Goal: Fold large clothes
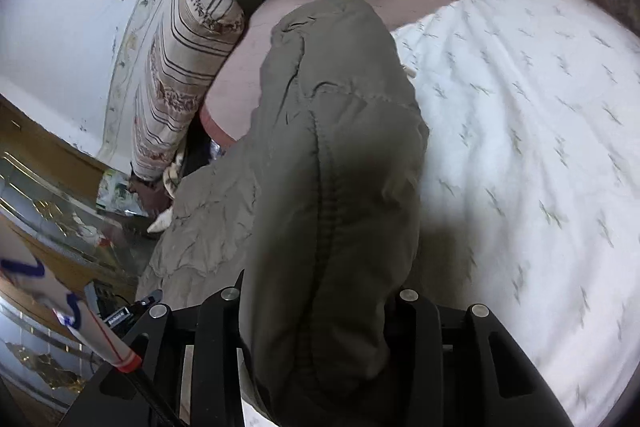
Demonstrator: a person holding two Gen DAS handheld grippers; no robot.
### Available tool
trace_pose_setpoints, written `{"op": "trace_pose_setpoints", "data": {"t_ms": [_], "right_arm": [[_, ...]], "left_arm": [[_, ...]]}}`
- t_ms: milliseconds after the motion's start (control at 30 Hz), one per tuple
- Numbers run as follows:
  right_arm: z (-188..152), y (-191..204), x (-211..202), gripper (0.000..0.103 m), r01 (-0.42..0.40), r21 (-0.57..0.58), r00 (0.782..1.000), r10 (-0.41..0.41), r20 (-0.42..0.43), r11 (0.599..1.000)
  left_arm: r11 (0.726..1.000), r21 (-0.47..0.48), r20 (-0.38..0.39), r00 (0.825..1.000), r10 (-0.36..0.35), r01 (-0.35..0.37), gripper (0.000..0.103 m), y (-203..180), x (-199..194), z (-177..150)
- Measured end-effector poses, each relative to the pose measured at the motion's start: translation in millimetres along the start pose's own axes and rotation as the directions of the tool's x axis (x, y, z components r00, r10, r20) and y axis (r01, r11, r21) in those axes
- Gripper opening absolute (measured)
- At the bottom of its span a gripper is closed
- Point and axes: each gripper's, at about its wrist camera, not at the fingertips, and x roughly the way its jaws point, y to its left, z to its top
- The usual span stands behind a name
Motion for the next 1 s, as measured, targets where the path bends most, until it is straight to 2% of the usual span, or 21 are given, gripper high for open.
{"op": "trace_pose_setpoints", "data": {"t_ms": [67,133,200,233,300,367,433,500,567,667,733,800,833,867,933,1000], "right_arm": [[-10,-15,4,0.068,0.115,0.027,0.993,-0.115,-0.002,0.993],[-14,-30,4,0.070,0.194,0.071,0.981,-0.195,0.008,0.979],[-16,-37,-10,0.072,0.181,0.127,0.981,-0.187,0.042,0.975],[-18,-35,-27,0.076,0.195,0.141,0.973,-0.209,0.097,0.971],[-23,-29,-55,0.080,0.244,0.136,0.945,-0.267,0.190,0.960],[-30,-13,-78,0.080,0.329,0.111,0.899,-0.347,0.268,0.938],[-43,14,-89,0.080,0.397,0.026,0.865,-0.384,0.324,0.917],[-55,38,-85,0.078,0.402,-0.056,0.870,-0.362,0.336,0.914],[-70,67,-66,0.075,0.385,-0.160,0.893,-0.323,0.314,0.909],[-89,103,-24,0.073,0.391,-0.305,0.908,-0.310,0.281,0.869],[-104,113,4,0.073,0.374,-0.383,0.923,-0.296,0.247,0.845],[-111,115,28,0.072,0.372,-0.419,0.927,-0.309,0.212,0.828],[-112,112,39,0.072,0.397,-0.429,0.917,-0.338,0.211,0.812],[-111,108,44,0.069,0.435,-0.434,0.900,-0.368,0.234,0.789],[-101,98,45,0.069,0.495,-0.420,0.868,-0.412,0.277,0.761],[-87,85,33,0.069,0.545,-0.358,0.835,-0.453,0.314,0.758]], "left_arm": [[0.999,-0.025,-0.030,0.999,0.043,-0.043,0.061,13,11,-7],[0.995,-0.097,-0.039,0.999,-0.002,-0.002,0.062,26,9,-8],[0.993,-0.117,0.006,1.000,-0.024,0.024,0.062,28,-13,-11],[0.995,-0.100,0.030,0.999,-0.025,0.028,0.062,28,-25,-14],[0.996,-0.089,0.058,0.998,0.011,-0.006,0.064,28,-43,-19],[0.996,-0.070,0.085,0.994,0.063,-0.057,0.065,21,-57,-26],[0.993,-0.025,0.103,0.988,0.113,-0.111,0.065,4,-62,-32],[0.993,0.021,0.117,0.987,0.114,-0.117,0.066,-18,-58,-36],[0.992,0.064,0.118,0.988,0.102,-0.111,0.066,-37,-49,-43],[0.981,0.136,0.112,0.986,0.120,-0.135,0.066,-68,-20,-50],[0.958,0.209,0.115,0.978,0.173,-0.194,0.066,-85,3,-55],[0.907,0.278,0.157,0.947,0.280,-0.315,0.067,-96,23,-61],[0.892,0.296,0.167,0.938,0.304,-0.342,0.067,-97,28,-62],[0.891,0.296,0.169,0.937,0.307,-0.345,0.067,-96,30,-62],[0.907,0.268,0.169,0.942,0.289,-0.326,0.067,-89,27,-59],[0.921,0.226,0.184,0.942,0.280,-0.318,0.067,-77,17,-55]]}}
